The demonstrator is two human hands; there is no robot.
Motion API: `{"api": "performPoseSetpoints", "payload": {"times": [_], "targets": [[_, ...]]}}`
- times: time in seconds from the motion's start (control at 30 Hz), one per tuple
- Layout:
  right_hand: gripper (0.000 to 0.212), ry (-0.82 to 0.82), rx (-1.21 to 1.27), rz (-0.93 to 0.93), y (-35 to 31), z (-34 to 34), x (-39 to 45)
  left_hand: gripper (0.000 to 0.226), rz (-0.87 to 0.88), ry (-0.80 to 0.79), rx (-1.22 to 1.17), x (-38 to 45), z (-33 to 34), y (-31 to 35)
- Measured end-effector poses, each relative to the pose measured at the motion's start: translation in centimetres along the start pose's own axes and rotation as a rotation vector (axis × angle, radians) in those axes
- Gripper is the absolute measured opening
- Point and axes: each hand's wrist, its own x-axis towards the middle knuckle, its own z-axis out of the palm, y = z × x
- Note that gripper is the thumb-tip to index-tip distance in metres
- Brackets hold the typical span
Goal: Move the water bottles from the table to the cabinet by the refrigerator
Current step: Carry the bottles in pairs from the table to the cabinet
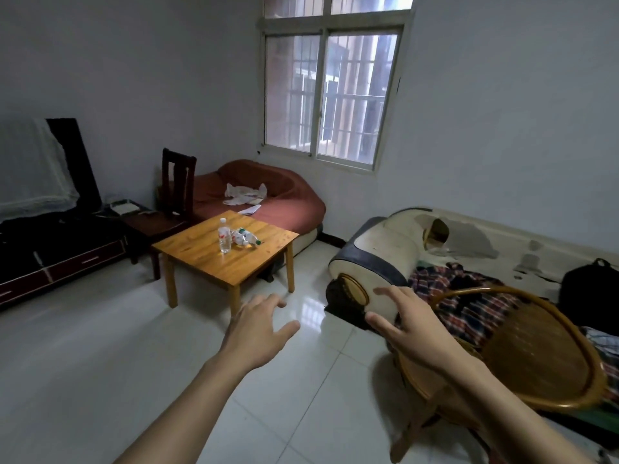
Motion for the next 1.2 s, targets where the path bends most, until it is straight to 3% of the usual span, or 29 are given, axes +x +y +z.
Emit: {"api": "performPoseSetpoints", "payload": {"times": [0.53,1.2], "targets": [[0.057,0.004,0.13,-0.017,10.5,2.7,28.3,0.046,-0.066,0.007,0.076,27.2,3.3,-1.0],[0.057,-0.044,-0.012,-0.025,9.0,11.1,61.5,0.042,-0.076,0.046,-0.111,59.3,5.2,-15.3]]}}
